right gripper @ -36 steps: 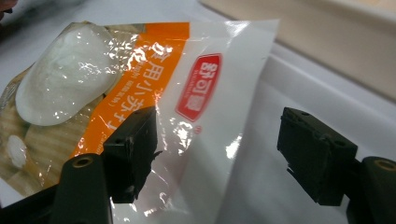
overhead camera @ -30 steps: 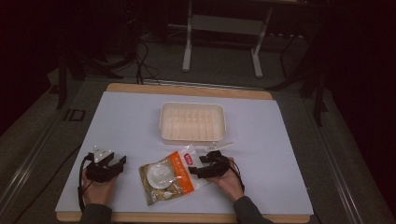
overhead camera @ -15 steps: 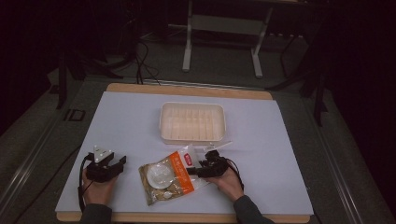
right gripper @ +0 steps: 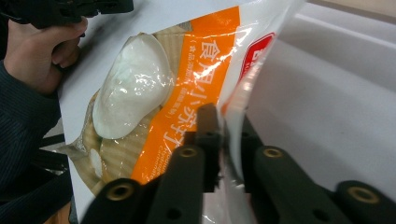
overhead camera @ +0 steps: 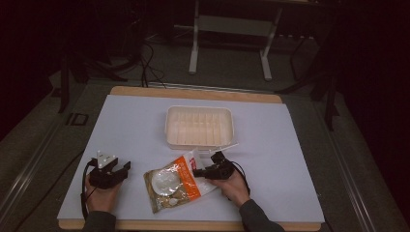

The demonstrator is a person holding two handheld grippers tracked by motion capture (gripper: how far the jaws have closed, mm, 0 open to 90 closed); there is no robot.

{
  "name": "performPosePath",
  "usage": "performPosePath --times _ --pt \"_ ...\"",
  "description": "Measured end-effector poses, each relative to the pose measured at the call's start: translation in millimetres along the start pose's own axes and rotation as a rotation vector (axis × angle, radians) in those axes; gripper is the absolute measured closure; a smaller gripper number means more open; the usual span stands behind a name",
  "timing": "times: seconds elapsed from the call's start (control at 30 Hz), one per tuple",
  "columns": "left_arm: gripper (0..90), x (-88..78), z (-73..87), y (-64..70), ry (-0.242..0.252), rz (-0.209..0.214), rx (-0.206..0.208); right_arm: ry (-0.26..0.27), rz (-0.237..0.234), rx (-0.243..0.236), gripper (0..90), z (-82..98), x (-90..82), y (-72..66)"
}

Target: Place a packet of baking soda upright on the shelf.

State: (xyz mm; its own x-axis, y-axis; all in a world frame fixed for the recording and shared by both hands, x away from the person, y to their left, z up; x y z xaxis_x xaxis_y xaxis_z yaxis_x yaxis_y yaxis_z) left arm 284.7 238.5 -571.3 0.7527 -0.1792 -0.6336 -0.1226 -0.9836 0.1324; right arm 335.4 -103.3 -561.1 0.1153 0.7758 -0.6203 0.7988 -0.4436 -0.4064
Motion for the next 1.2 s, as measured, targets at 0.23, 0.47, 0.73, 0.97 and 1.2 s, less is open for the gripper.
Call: performPosePath --times 0.23,0.47,0.73,0.97,1.2 --pt "47.9 0.1 0.0 -0.2 0.001 0.002 -0.004 -0.008 0.022 -0.047 89.9 -6.6 -3.7 -7.6" --pt "47.9 -0.1 -0.1 0.1 0.002 0.0 -0.002 -0.001 0.025 -0.067 90.0 -15.9 -10.5 -17.2" --pt "47.9 -0.1 -0.1 0.2 0.004 0.0 -0.001 -0.002 0.006 -0.077 90.0 -32.2 -16.7 -31.6" --pt "47.9 0.0 -0.1 0.1 0.002 0.0 0.0 0.004 -0.012 -0.082 90.0 -44.9 -18.2 -44.4" --pt "47.9 0.2 -0.1 0.4 0.004 0.001 0.0 0.034 -0.043 -0.102 90.0 -59.4 -22.5 -60.7"
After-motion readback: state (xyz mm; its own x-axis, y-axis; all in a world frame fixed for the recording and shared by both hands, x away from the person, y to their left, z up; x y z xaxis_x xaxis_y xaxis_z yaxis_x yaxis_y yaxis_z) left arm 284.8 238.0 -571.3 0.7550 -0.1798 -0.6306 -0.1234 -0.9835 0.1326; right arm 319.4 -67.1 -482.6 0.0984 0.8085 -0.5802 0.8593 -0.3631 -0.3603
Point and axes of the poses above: each handheld gripper's, and its own axes: x roughly forward along the jaws, z roughly out of its underside, y roughly to its right, the point moved 3 cm from there along x, roughly forward along the jaws, and after that the axes turned 8 degrees about -x, right-handed, at the moved point
